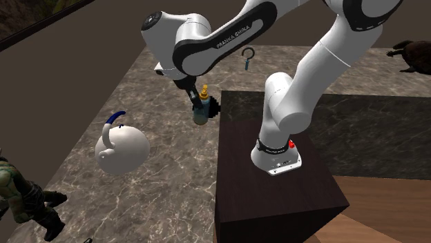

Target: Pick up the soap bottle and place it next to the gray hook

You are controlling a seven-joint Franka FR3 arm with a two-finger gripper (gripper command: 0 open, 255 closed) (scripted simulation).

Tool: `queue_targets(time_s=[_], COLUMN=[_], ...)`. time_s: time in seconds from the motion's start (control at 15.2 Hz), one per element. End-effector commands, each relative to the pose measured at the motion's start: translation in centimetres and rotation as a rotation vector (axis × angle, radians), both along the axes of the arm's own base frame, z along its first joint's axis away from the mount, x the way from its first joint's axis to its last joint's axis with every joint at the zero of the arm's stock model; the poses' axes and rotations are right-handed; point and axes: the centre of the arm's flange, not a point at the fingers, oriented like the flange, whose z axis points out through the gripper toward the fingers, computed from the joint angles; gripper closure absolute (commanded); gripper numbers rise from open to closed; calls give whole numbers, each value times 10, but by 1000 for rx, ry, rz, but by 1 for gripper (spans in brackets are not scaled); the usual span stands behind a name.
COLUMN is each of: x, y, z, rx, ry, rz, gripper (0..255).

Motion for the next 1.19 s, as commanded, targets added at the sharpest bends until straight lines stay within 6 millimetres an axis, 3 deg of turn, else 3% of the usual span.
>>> queue_targets(time_s=[0.0, 1.12], x=[0, 0], y=[0, 0], z=[12, 101], rx=[0, 0], ry=[0, 0], rz=[0, 0], gripper=[255, 255])
